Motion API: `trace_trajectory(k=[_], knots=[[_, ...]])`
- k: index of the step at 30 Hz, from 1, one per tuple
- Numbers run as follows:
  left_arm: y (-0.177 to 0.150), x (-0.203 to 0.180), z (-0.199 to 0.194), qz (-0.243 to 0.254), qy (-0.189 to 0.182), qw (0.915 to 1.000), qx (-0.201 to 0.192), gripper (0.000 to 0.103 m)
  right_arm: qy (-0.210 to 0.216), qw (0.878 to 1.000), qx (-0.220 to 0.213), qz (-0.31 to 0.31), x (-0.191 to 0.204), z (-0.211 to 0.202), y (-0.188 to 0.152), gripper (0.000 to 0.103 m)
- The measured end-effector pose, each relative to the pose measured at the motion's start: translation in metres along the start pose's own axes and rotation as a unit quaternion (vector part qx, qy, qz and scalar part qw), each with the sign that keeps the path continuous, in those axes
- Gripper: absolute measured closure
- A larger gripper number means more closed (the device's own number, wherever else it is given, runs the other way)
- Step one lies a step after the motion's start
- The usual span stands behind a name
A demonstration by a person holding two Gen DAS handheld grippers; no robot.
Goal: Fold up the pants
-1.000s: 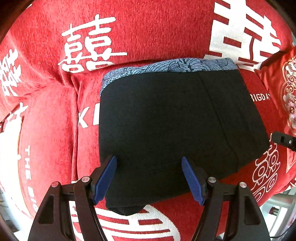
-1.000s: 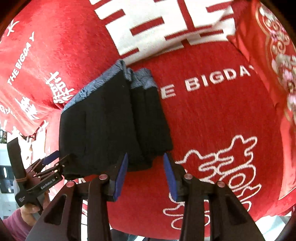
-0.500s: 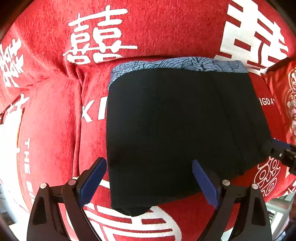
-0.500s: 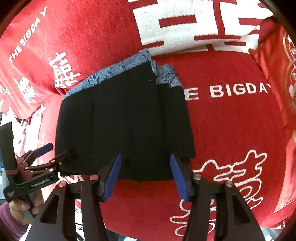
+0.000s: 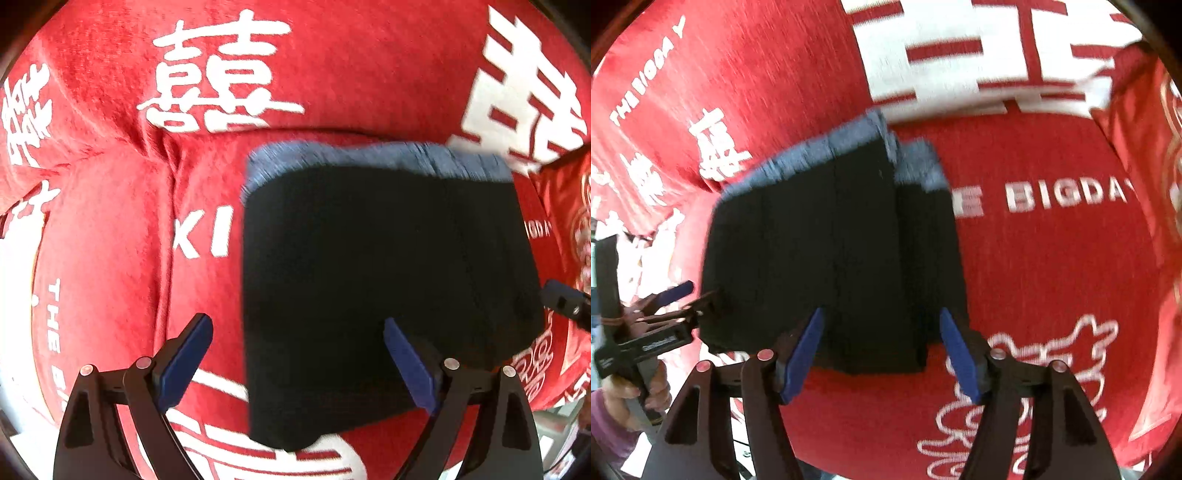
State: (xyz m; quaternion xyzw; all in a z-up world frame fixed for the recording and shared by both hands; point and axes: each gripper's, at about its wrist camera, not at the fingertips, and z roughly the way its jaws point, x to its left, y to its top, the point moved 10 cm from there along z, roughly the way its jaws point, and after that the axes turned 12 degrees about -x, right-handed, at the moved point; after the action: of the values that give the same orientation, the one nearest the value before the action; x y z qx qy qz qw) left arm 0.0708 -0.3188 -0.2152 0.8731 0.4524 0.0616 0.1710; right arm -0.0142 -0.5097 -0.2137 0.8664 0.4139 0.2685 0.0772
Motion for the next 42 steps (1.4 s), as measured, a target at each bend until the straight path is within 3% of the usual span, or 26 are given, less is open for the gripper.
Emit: trace_trajectory(k=[7, 8, 9, 11, 13, 15, 19, 25, 26, 30, 35, 42], knots=[[0.021, 0.016, 0.02, -0.036, 0.008, 0.9993, 0.001, 0.009, 0.038, 0.998, -0.036, 0.029, -0.003, 0.029, 0.079, 0.039], [0.02, 0.015, 0.023, -0.039, 0.007, 0.9992, 0.004, 0.009, 0.042, 0.998, -0.032, 0.038, -0.003, 0.037, 0.085, 0.045], [0.018, 0.014, 0.024, -0.039, 0.008, 0.9992, 0.005, 0.009, 0.048, 0.997, -0.024, 0.047, -0.004, 0.046, 0.089, 0.062], [0.015, 0.012, 0.026, -0.038, 0.007, 0.9992, 0.004, 0.009, 0.049, 0.997, -0.004, 0.053, -0.003, 0.058, 0.091, 0.084], [0.011, 0.011, 0.028, -0.037, 0.006, 0.9993, 0.006, 0.0, 0.044, 0.998, -0.006, 0.037, -0.002, 0.058, 0.09, 0.089], [0.007, 0.01, 0.032, -0.04, 0.003, 0.9992, 0.01, 0.0, 0.024, 0.999, 0.003, 0.025, -0.008, 0.059, 0.084, 0.094], [0.004, 0.011, 0.037, -0.053, -0.004, 0.9984, 0.019, 0.0, -0.004, 0.999, 0.023, 0.033, -0.029, 0.066, 0.074, 0.094], [0.004, 0.01, 0.039, -0.046, -0.004, 0.9987, 0.022, 0.0, 0.002, 0.998, 0.026, 0.057, -0.029, 0.043, 0.051, 0.093], [0.004, 0.01, 0.039, -0.048, -0.005, 0.9986, 0.023, 0.0, -0.001, 0.998, 0.028, 0.057, -0.029, 0.041, 0.046, 0.091], [0.003, 0.01, 0.041, -0.052, -0.01, 0.9982, 0.027, 0.0, -0.02, 0.997, 0.032, 0.065, -0.031, 0.024, 0.022, 0.061], [0.004, 0.011, 0.044, -0.058, -0.015, 0.9978, 0.03, 0.0, -0.019, 0.995, 0.032, 0.098, -0.051, 0.007, 0.004, 0.051], [0.002, 0.009, 0.047, -0.057, -0.017, 0.9976, 0.034, 0.0, -0.005, 0.993, 0.037, 0.111, -0.056, -0.001, -0.008, 0.045]])
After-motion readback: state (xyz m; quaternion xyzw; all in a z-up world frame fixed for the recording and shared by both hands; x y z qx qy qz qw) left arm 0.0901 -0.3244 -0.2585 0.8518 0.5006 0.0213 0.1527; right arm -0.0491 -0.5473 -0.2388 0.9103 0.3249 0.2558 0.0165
